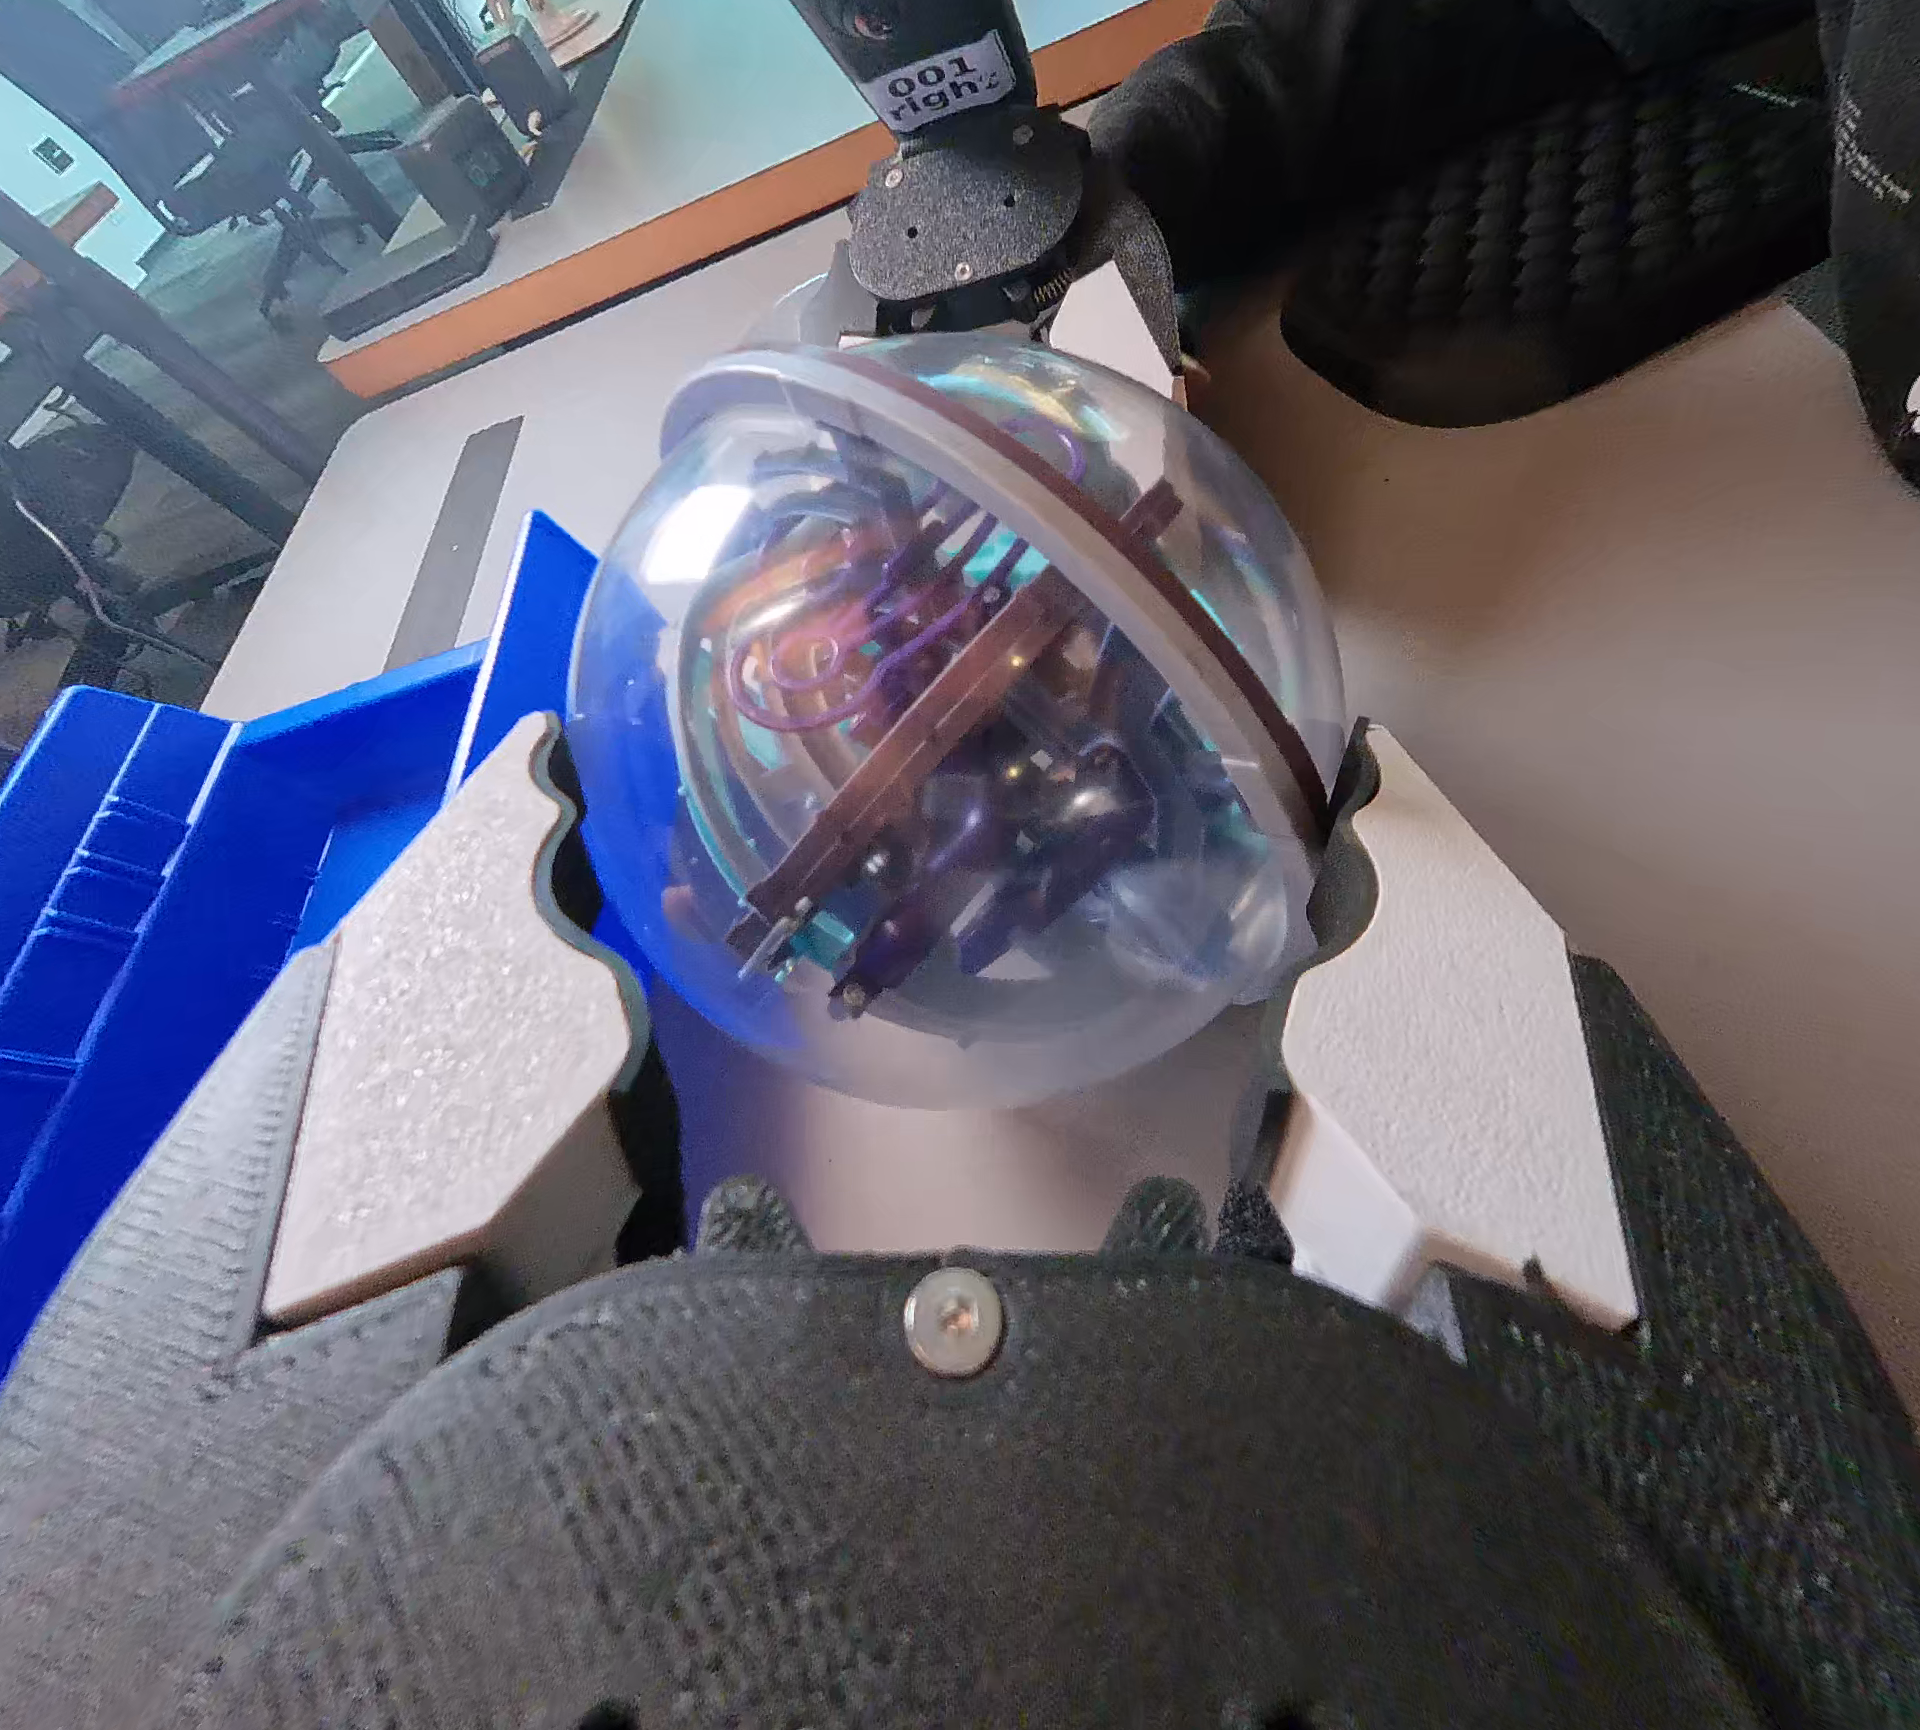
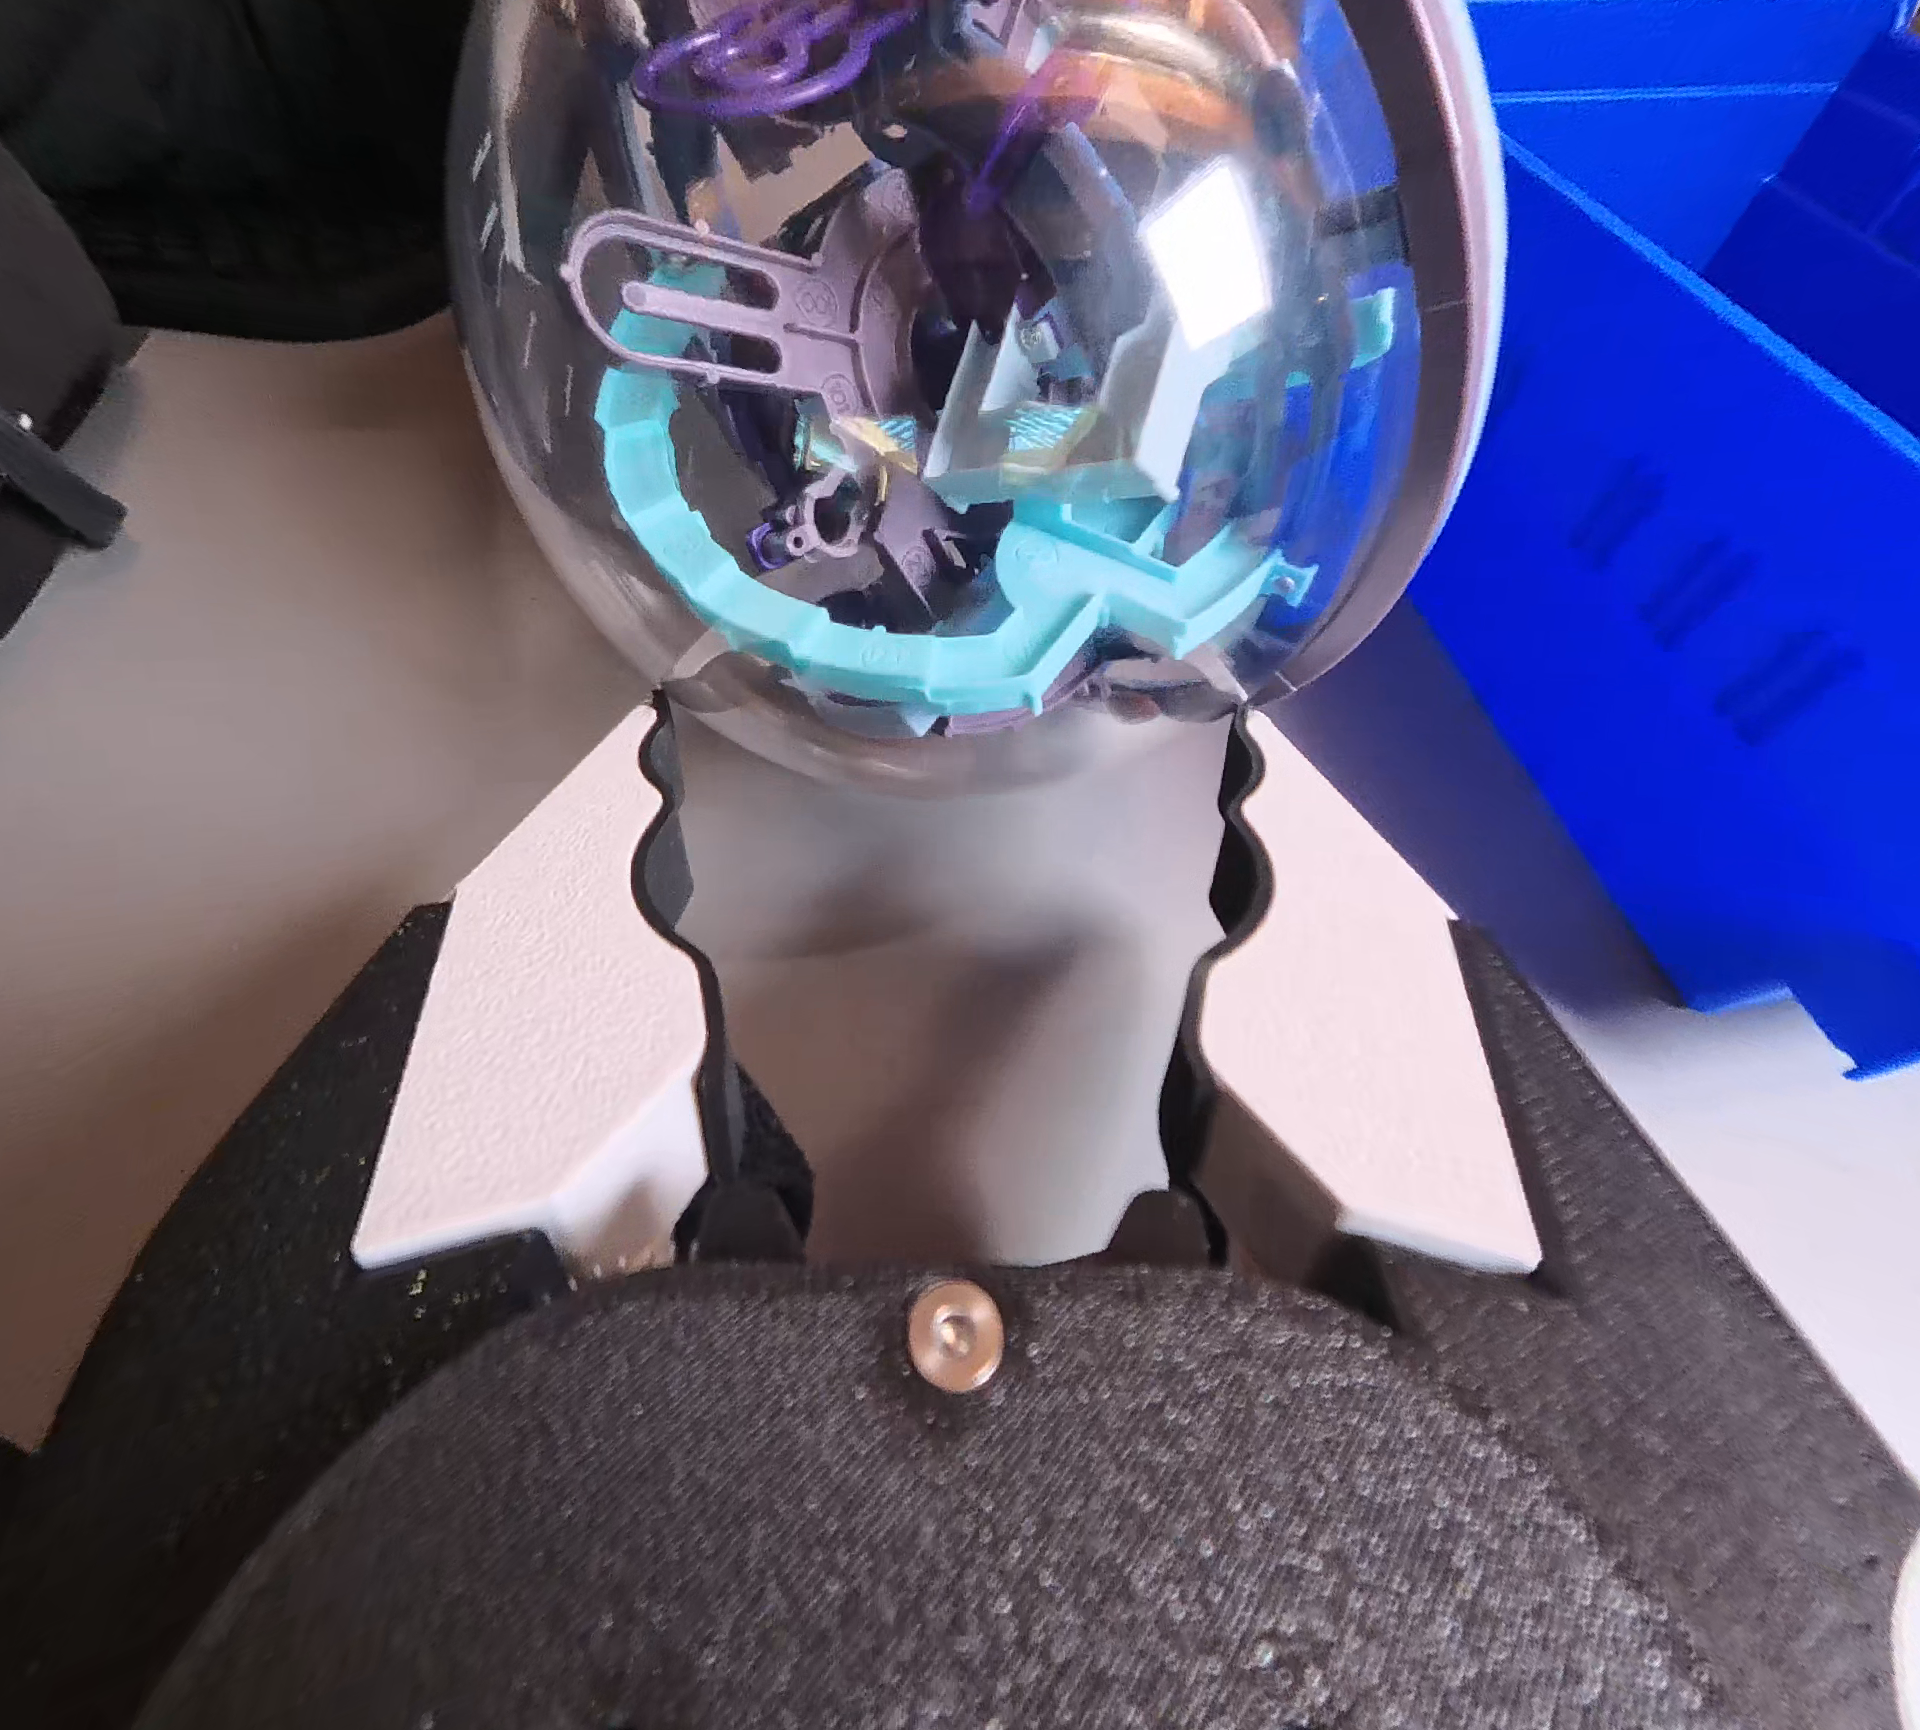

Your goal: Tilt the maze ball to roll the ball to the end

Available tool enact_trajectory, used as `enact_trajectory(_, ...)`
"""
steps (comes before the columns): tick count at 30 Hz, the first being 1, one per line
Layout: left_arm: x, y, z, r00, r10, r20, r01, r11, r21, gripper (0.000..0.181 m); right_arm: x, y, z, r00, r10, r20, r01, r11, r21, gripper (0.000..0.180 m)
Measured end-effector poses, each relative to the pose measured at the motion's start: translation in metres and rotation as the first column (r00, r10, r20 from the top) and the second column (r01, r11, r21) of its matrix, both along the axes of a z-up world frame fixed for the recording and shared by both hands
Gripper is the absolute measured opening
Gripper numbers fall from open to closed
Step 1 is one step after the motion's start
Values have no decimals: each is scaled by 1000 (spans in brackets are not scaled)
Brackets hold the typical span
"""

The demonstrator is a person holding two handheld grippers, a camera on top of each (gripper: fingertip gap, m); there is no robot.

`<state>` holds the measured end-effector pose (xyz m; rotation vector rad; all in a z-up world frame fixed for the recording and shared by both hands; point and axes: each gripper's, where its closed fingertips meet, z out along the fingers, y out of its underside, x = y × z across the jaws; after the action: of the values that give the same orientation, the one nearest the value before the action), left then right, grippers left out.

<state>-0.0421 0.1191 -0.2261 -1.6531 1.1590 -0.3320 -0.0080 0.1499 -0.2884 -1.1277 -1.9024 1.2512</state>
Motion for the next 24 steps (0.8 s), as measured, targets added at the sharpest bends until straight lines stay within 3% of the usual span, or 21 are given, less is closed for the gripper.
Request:
enact_trajectory(10, -2, -5, -2, 999, 22, -34, -22, 1000, -1, 140, 0, -4, 2, 1000, -4, -23, 5, 1000, 18, 99)
enact_trajectory(24, -3, -7, 1, 998, 29, 58, -24, 996, -88, 140, -1, -10, -3, 1000, -10, 25, 10, 1000, -2, 98)
